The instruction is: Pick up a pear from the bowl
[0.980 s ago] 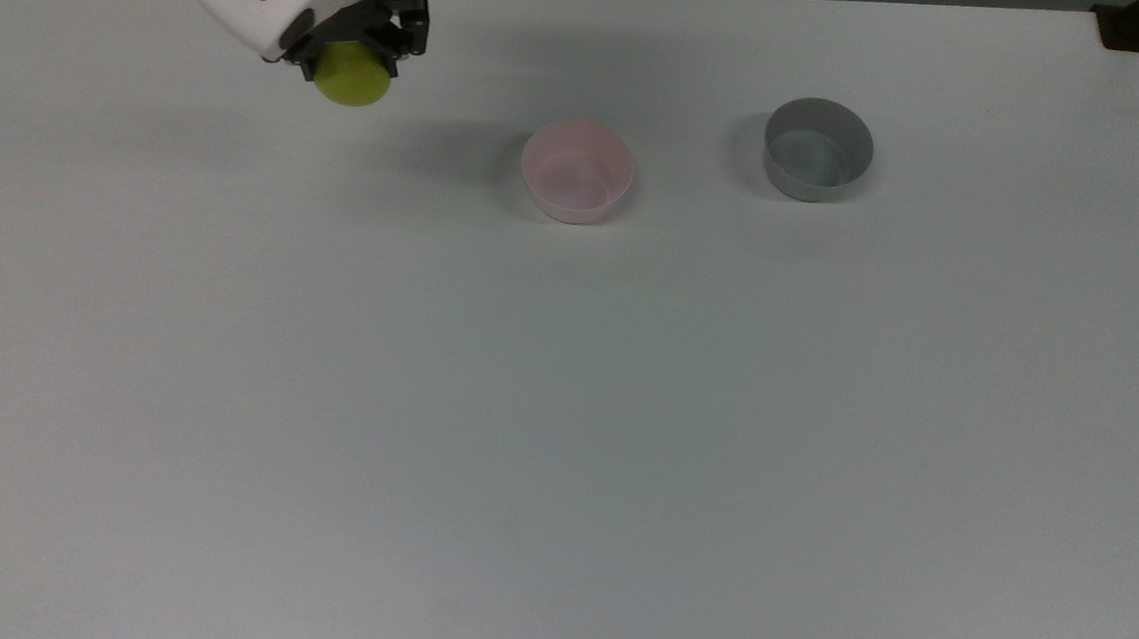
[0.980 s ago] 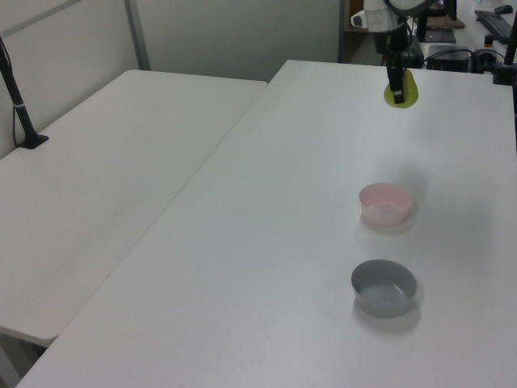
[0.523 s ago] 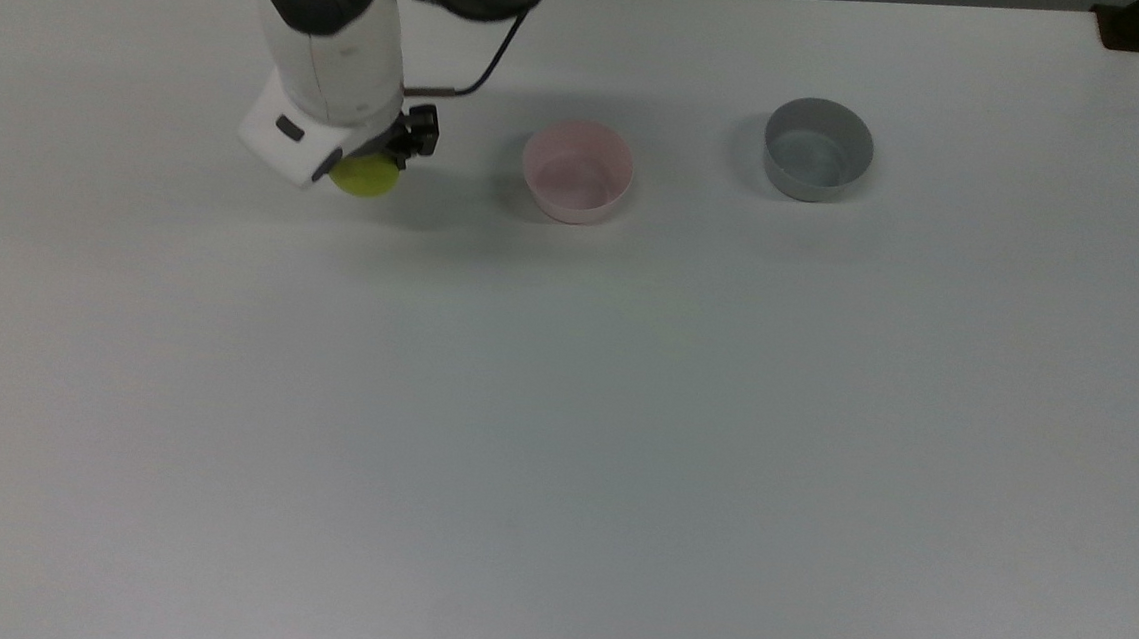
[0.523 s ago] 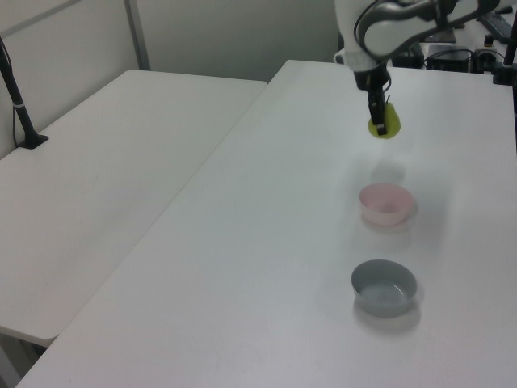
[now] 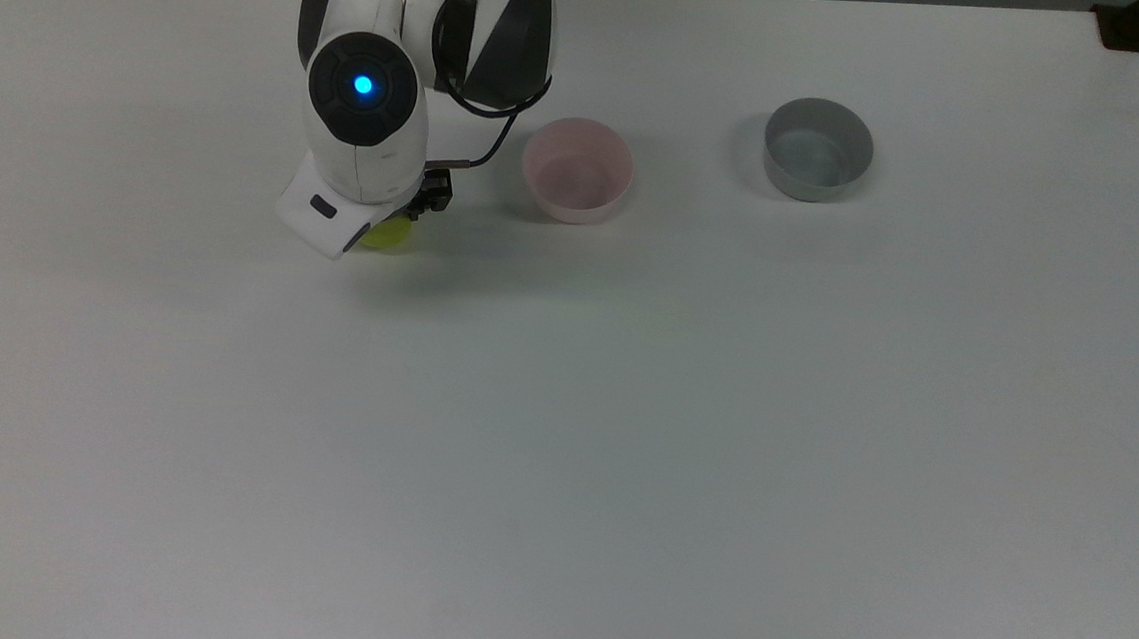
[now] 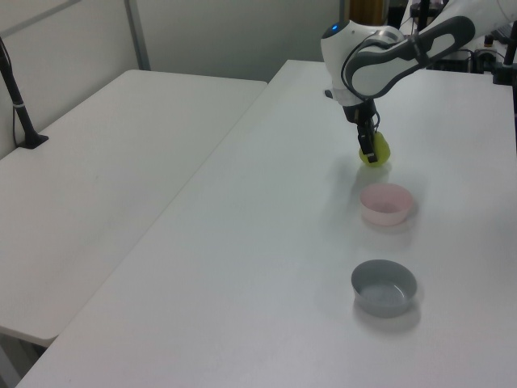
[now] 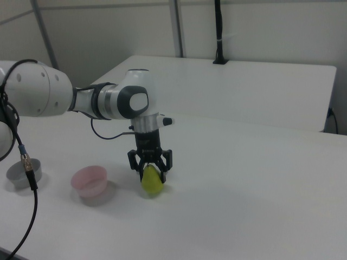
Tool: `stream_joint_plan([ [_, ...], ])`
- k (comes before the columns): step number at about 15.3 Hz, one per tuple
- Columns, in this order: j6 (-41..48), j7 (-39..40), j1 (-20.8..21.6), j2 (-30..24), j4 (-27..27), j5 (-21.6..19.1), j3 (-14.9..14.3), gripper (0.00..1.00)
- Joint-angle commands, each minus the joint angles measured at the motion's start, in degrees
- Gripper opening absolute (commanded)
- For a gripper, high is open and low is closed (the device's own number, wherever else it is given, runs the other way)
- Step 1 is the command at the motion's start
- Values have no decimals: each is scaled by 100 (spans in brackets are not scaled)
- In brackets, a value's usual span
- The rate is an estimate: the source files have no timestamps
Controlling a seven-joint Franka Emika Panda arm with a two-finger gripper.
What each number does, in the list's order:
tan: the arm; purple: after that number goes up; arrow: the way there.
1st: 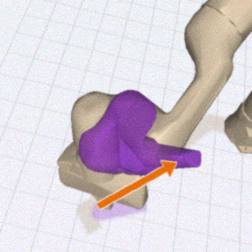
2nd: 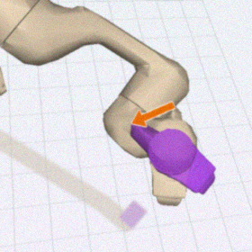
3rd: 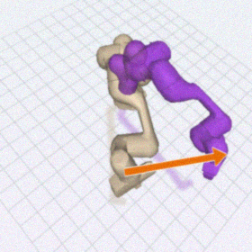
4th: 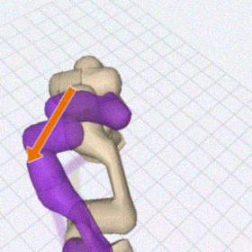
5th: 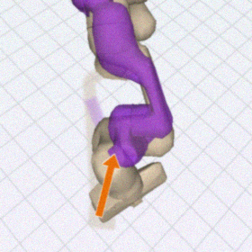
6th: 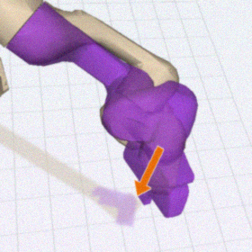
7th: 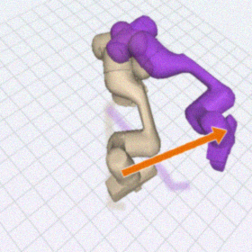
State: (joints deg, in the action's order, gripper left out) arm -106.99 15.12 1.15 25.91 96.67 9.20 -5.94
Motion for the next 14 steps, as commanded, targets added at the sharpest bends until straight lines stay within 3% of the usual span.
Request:
stream_joint_plan([
  [1,-103,-123,87,64,-69,108,-65,98],
  [5,-103,-123,96,-111,-113,99,-92,100],
  [9,20,-280,52,-1129,-87,12,-83,100],
  [12,475,-1148,69,-1867,-96,-41,-74,100],
  [14,800,-1231,104,-2281,-78,-128,-65,100],
])
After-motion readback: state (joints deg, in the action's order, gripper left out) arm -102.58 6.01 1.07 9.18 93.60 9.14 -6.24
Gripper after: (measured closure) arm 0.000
